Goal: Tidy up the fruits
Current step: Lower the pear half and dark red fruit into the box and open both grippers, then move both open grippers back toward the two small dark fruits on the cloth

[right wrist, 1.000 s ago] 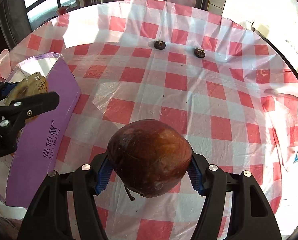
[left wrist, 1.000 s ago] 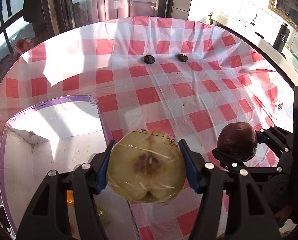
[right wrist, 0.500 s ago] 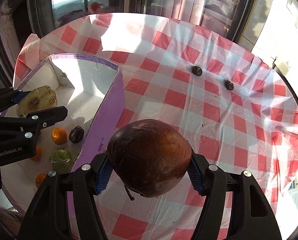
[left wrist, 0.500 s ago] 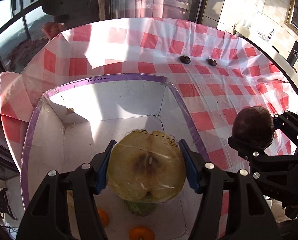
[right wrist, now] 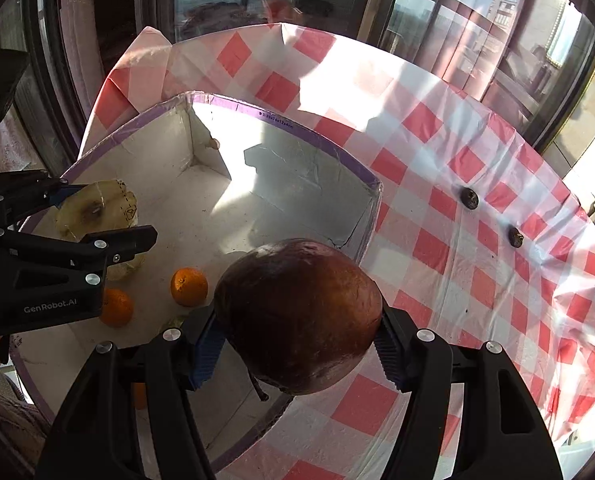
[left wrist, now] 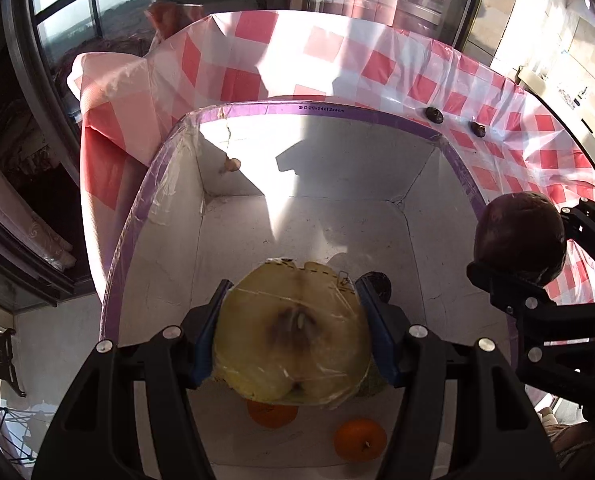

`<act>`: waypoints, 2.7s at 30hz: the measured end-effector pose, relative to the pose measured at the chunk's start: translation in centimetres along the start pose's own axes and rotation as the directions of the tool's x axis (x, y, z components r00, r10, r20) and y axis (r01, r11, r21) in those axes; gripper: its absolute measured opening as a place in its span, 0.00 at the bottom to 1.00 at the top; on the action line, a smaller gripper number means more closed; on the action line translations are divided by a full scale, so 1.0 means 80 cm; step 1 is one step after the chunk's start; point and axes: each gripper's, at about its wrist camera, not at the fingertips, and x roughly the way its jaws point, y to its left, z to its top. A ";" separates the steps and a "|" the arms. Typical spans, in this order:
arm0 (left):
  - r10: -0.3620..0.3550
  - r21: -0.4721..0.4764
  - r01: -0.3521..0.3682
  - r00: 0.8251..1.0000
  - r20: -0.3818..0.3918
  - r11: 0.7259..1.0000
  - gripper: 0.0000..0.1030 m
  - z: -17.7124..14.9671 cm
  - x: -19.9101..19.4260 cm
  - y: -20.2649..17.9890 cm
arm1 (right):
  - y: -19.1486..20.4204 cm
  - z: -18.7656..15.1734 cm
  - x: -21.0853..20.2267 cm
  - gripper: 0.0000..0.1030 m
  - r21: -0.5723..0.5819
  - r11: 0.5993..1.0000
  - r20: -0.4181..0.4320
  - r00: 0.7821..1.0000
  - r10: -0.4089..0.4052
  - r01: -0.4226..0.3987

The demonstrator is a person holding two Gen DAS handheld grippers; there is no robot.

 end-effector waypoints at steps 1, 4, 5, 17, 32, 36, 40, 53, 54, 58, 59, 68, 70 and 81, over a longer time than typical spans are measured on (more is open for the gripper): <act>0.002 -0.005 -0.002 1.000 -0.003 1.000 0.60 -0.001 0.000 0.004 | 0.004 0.002 0.001 0.62 -0.008 1.000 -0.001 1.000 0.003 -0.003; 0.008 -0.015 -0.008 1.000 -0.014 1.000 0.60 -0.006 0.002 0.013 | 0.014 0.005 0.006 0.62 -0.025 1.000 -0.005 1.000 0.014 -0.014; 0.010 -0.017 -0.010 1.000 -0.019 1.000 0.60 -0.008 0.003 0.016 | 0.016 0.006 0.008 0.62 -0.029 0.999 -0.007 1.000 0.018 -0.018; 0.024 0.081 -0.014 0.992 -0.128 0.997 0.60 -0.040 0.024 0.016 | 0.052 -0.014 0.045 0.62 -0.056 0.989 -0.109 0.985 0.131 -0.137; 0.059 0.122 -0.033 0.974 -0.218 0.992 0.68 -0.053 0.041 0.012 | 0.065 -0.036 0.054 0.64 -0.144 0.985 -0.164 0.984 0.070 -0.095; 0.063 0.126 -0.036 0.973 -0.222 0.991 0.72 -0.052 0.043 0.009 | 0.055 -0.034 0.051 0.69 -0.107 0.991 -0.147 0.987 0.067 -0.083; 0.069 0.131 -0.041 0.973 -0.220 0.991 0.74 -0.051 0.042 0.009 | 0.055 -0.035 0.050 0.70 -0.111 0.989 -0.137 0.987 0.079 -0.094; 0.140 0.135 -0.111 0.963 -0.229 0.985 0.84 -0.045 0.040 0.003 | 0.048 -0.039 0.044 0.72 -0.111 0.981 -0.109 0.983 0.146 -0.158; 0.149 0.132 -0.120 0.961 -0.234 0.984 0.85 -0.044 0.041 0.002 | 0.049 -0.040 0.044 0.73 -0.121 0.979 -0.109 0.982 0.151 -0.164; 0.182 0.121 -0.156 0.950 -0.252 0.980 0.87 -0.041 0.045 0.002 | 0.051 -0.041 0.041 0.76 -0.141 0.971 -0.102 0.979 0.178 -0.191; 0.195 0.121 -0.169 0.947 -0.253 0.978 0.87 -0.040 0.045 0.001 | 0.051 -0.042 0.040 0.77 -0.146 0.969 -0.095 0.978 0.187 -0.200; 0.402 0.088 -0.393 0.906 -0.134 0.915 0.90 -0.007 0.023 -0.013 | 0.019 -0.054 0.010 0.81 -0.080 0.909 0.038 0.910 0.413 -0.409; 0.425 0.056 -0.422 0.900 -0.097 0.905 0.91 0.006 0.019 -0.022 | 0.000 -0.058 0.001 0.82 -0.041 0.897 0.064 0.895 0.442 -0.440; 0.488 0.068 -0.531 0.815 0.313 0.844 0.98 0.093 -0.013 -0.166 | -0.157 -0.104 -0.006 0.78 0.274 0.806 0.176 0.851 0.494 -0.525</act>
